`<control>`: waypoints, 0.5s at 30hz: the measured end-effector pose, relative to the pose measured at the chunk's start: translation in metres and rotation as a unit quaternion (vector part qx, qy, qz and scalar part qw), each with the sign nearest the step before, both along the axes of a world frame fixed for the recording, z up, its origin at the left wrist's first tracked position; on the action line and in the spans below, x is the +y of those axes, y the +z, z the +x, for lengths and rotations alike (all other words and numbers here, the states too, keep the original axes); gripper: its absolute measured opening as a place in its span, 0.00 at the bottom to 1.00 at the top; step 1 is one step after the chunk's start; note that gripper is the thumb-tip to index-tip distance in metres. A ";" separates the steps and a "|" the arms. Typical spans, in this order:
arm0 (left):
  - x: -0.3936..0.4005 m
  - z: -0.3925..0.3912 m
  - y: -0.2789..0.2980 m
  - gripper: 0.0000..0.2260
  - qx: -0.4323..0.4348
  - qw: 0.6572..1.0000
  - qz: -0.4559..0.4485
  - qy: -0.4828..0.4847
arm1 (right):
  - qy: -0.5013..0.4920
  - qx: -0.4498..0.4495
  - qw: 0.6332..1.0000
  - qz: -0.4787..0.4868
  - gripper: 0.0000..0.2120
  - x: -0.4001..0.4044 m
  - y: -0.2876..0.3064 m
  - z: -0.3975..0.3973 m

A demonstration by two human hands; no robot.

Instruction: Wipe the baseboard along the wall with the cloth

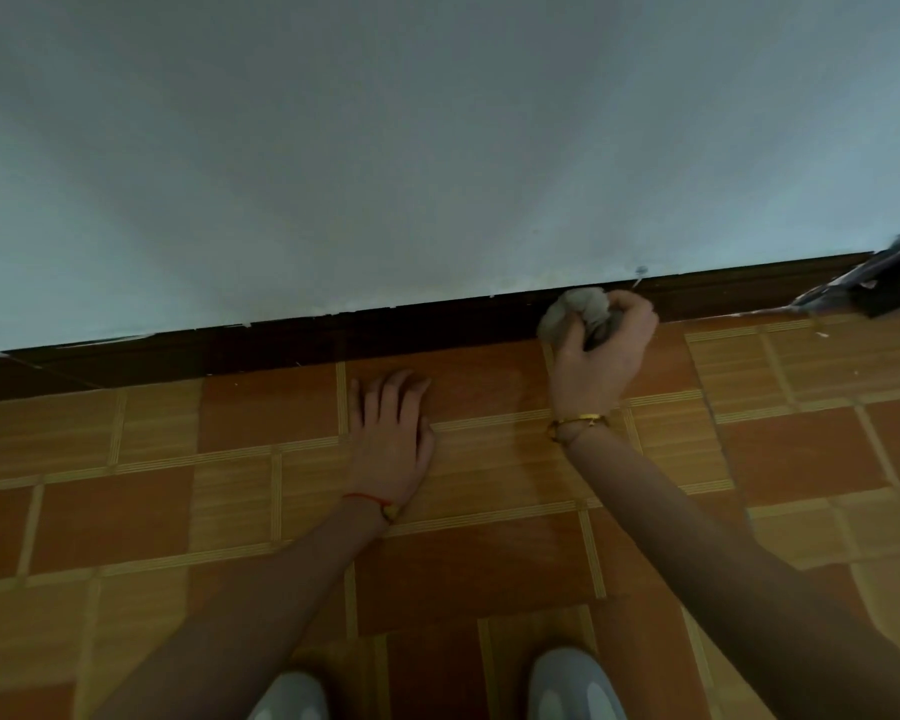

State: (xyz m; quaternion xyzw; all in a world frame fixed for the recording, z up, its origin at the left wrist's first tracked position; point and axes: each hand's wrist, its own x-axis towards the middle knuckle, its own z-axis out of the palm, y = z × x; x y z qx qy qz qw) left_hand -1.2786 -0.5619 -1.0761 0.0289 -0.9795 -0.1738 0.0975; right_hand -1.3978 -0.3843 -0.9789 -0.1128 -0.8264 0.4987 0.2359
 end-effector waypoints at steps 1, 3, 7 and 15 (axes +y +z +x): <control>0.000 0.000 0.002 0.20 -0.007 1.000 -0.003 -0.001 | 0.036 0.006 0.999 0.012 0.12 -0.011 0.000 0.006; -0.001 0.001 0.006 0.21 -0.026 1.000 -0.012 -0.007 | 0.138 0.012 0.989 0.046 0.13 -0.031 -0.004 0.017; -0.005 0.007 0.009 0.25 -0.069 0.996 -0.056 -0.032 | 0.276 0.009 0.946 0.171 0.14 -0.041 -0.023 0.026; -0.003 0.012 0.017 0.27 -0.150 0.986 -0.066 -0.026 | 0.190 -0.099 0.939 0.268 0.16 0.041 -0.050 0.003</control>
